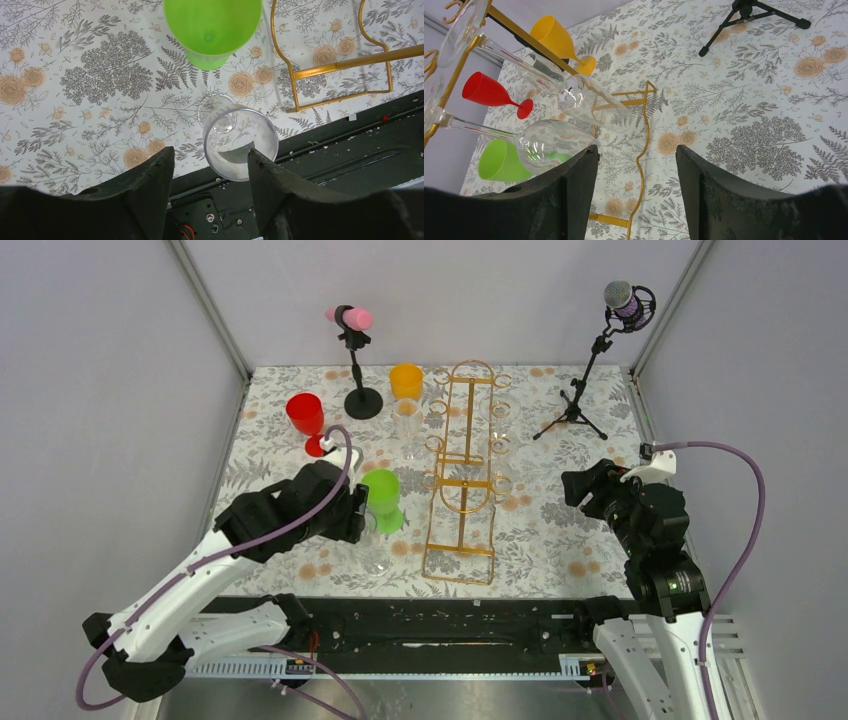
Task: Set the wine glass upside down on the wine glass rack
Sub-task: Pick up the wine glass at the center of the board.
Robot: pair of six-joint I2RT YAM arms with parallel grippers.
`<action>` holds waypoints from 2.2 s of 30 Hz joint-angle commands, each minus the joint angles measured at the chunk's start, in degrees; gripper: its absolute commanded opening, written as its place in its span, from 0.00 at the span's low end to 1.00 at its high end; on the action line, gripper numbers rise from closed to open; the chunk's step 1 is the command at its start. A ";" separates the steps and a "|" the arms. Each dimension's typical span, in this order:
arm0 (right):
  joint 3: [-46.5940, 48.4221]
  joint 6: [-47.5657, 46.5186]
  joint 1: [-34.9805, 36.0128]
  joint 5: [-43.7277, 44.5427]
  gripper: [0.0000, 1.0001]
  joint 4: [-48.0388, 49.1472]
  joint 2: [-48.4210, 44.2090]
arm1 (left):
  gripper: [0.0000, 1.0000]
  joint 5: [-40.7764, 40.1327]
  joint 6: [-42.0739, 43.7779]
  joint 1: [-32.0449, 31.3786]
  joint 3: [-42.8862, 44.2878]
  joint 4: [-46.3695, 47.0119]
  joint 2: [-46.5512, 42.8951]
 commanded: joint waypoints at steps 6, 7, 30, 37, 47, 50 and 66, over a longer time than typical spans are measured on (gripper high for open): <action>-0.32 1.48 -0.18 -2.28 0.67 1.19 0.03 | 0.56 0.70 1.04 1.63 -2.27 2.07 1.13; -0.33 1.76 -0.17 -2.74 0.67 1.49 0.21 | 0.55 0.72 1.21 1.73 -2.27 2.13 1.34; -1.70 3.96 -0.17 -7.04 0.67 5.40 2.10 | 0.14 1.59 2.36 2.39 -4.92 3.45 3.60; -2.28 3.63 -0.21 -7.50 0.67 5.39 1.65 | 0.00 1.75 2.92 2.39 -2.85 0.86 2.24; -1.69 3.11 -0.16 -5.31 0.68 3.73 -0.37 | 0.00 5.99 6.91 2.40 4.06 -4.81 -2.11; -1.32 3.05 -0.16 -5.34 0.68 3.03 -1.37 | 0.00 9.16 8.97 2.42 5.99 -5.29 -3.90; 2.23 7.97 -0.18 -2.03 0.68 4.99 -12.82 | 0.00 35.10 13.41 2.42 11.35 4.47 -11.20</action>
